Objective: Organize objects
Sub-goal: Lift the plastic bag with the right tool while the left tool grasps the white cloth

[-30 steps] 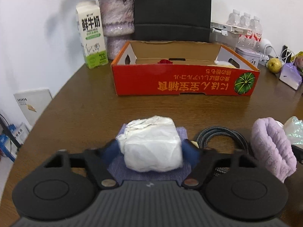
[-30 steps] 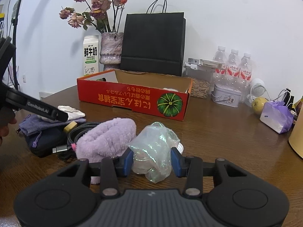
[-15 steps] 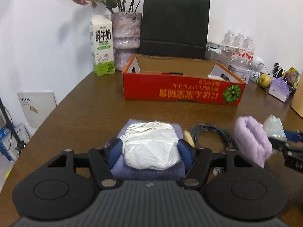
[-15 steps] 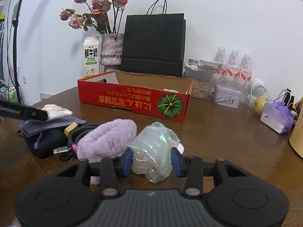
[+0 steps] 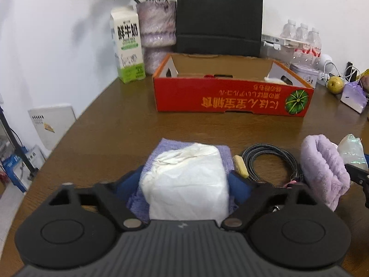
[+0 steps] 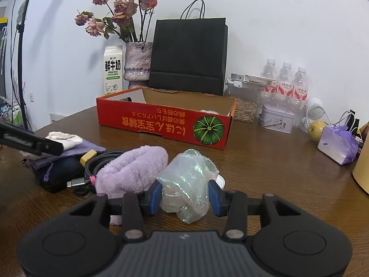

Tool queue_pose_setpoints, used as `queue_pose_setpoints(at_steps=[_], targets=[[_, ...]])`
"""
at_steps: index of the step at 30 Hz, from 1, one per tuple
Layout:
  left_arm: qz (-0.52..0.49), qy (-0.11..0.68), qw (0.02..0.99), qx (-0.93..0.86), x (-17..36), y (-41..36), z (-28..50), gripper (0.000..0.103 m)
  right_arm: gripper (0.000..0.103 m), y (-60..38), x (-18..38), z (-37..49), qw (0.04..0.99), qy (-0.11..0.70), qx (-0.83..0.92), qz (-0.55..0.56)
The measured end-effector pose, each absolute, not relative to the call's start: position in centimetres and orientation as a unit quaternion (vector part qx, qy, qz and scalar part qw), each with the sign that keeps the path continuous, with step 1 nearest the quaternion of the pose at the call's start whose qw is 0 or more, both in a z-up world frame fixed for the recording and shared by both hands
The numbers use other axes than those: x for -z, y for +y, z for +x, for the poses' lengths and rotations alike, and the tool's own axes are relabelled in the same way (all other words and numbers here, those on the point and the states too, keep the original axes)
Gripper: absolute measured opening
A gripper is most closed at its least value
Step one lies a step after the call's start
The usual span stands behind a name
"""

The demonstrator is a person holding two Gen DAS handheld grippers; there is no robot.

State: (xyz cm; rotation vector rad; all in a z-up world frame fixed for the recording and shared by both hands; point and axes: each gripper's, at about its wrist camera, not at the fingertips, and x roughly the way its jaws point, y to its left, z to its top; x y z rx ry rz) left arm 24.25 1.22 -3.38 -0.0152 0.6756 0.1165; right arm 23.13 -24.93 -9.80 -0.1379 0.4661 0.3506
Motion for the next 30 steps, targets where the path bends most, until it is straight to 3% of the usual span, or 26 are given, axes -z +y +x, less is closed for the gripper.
queue_pose_setpoints(at_steps=[8, 30], targets=[[-0.018, 0.318, 0.946, -0.057, 3.2, 1.5, 22.8, 0.063, 0.042, -25.0, 9.7, 23.1, 0.955, 0.23, -0.175, -0.065], [-0.027, 0.249, 0.968, -0.025, -2.1, -0.8, 22.4, 0.062, 0.042, -22.9, 5.0, 21.9, 0.965, 0.172, -0.189, -0.057]])
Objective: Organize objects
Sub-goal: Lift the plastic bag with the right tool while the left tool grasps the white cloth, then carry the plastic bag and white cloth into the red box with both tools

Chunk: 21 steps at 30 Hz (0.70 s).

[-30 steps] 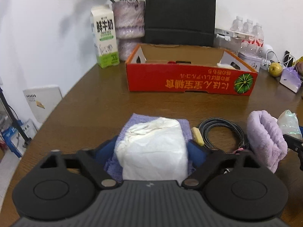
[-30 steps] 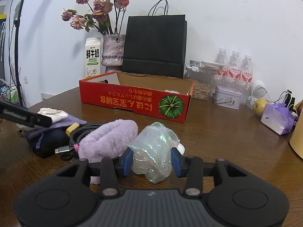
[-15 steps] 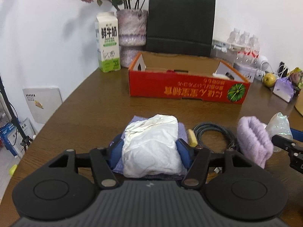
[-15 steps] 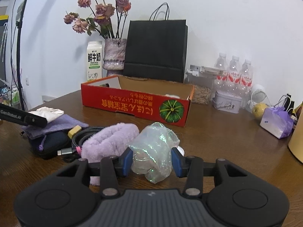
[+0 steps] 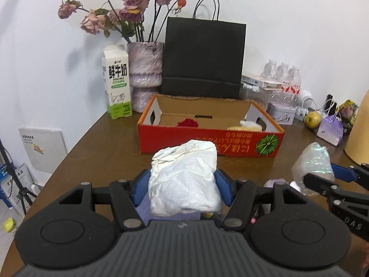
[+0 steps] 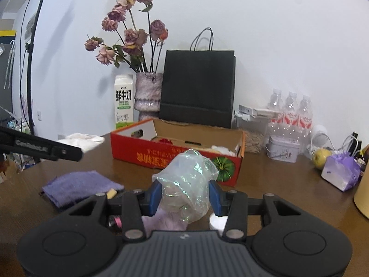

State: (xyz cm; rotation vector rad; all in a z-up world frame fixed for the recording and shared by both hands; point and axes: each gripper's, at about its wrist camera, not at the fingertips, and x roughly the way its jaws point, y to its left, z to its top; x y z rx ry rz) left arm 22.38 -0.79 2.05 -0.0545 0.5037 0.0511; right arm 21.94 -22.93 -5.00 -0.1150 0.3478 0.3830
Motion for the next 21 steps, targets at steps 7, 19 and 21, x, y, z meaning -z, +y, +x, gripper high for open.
queue_pose_setpoints(at_steps=[7, 19, 21], targets=[[-0.027, 0.235, 0.971, -0.017, -3.1, -1.6, 24.7, 0.062, 0.042, -21.5, 3.5, 24.2, 0.964, 0.169, -0.199, -0.054], [-0.037, 0.23, 0.972, -0.014, -3.7, -1.9, 29.8, 0.063, 0.042, -19.4, 2.4, 29.1, 0.962, 0.172, -0.204, -0.053], [-0.038, 0.224, 0.974, -0.018, -3.9, -1.8, 30.5, 0.063, 0.042, -19.1, 2.2, 29.9, 0.962, 0.17, -0.206, -0.052]])
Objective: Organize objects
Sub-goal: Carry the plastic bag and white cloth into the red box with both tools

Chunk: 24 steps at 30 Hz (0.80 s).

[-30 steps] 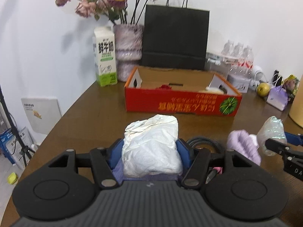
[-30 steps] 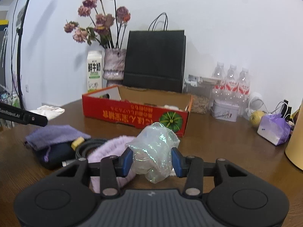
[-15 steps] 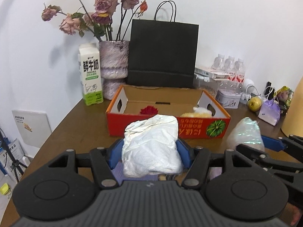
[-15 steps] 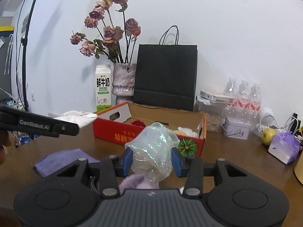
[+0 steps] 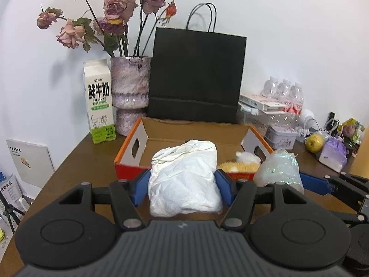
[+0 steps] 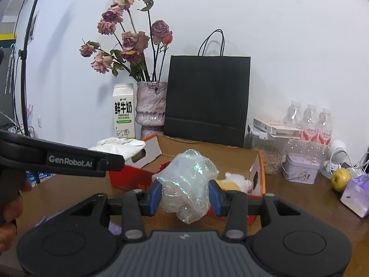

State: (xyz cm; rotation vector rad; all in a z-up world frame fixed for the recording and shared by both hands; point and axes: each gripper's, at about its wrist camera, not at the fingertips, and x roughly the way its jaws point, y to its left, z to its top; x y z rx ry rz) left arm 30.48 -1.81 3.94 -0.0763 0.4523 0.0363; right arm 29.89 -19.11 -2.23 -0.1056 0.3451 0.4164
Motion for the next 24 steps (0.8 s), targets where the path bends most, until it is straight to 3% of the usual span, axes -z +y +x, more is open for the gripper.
queue_pose_setpoints(at_steps=[24], targets=[[-0.057, 0.194, 0.979, -0.025, -5.9, -0.4, 40.9, 0.063, 0.042, -17.5, 1.5, 40.9, 0.965, 0.168, -0.199, -0.032]])
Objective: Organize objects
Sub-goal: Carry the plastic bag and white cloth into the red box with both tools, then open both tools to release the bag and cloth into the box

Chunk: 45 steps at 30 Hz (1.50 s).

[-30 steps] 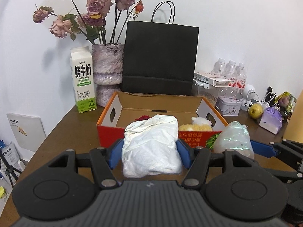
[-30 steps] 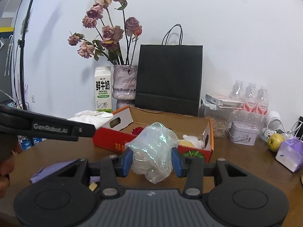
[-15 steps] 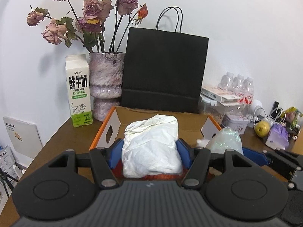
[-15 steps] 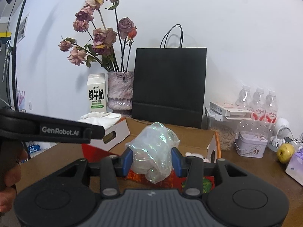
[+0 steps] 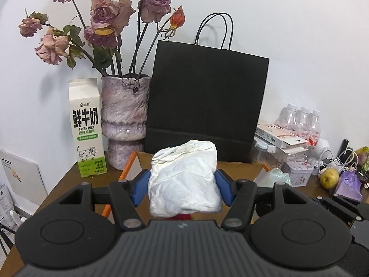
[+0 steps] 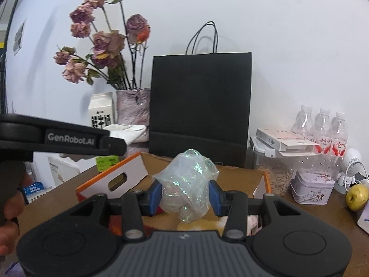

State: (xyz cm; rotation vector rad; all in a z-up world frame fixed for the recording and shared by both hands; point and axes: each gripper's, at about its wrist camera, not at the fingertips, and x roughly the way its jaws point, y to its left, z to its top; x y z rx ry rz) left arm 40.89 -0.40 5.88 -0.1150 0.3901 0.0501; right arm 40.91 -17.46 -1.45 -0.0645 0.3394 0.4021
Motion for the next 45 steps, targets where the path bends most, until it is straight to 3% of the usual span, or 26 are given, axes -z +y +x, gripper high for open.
queue_pose_setpoints(at_steps=[25, 27, 29, 31, 32, 34, 45], targets=[[-0.044, 0.27, 0.961, -0.039, -1.5, 1.0, 49.5, 0.063, 0.043, -17.0, 4.5, 49.5, 0.955, 0.229, -0.183, -0.037], [-0.044, 0.272, 0.961, -0.039, -1.3, 1.0, 49.6, 0.067, 0.043, -16.9, 4.8, 49.6, 0.954, 0.231, -0.186, -0.037], [-0.043, 0.268, 0.962, -0.04, -1.3, 1.0, 49.5, 0.081, 0.05, -16.9, 4.9, 49.7, 0.954, 0.233, -0.185, -0.038], [-0.04, 0.264, 0.963, -0.042, -1.4, 0.9, 49.3, 0.089, 0.064, -16.9, 4.9, 49.6, 0.955, 0.232, -0.183, -0.038], [-0.039, 0.262, 0.963, -0.042, -1.5, 0.9, 49.3, 0.1, 0.071, -17.0, 4.9, 49.6, 0.954, 0.233, -0.183, -0.037], [-0.039, 0.255, 0.965, -0.049, -1.6, 0.9, 49.1, 0.103, 0.103, -17.0, 4.9, 49.6, 0.954, 0.234, -0.182, -0.036], [-0.042, 0.256, 0.964, -0.055, -1.7, 1.1, 48.8, 0.103, 0.103, -16.7, 4.9, 49.3, 0.955, 0.238, -0.174, -0.041]])
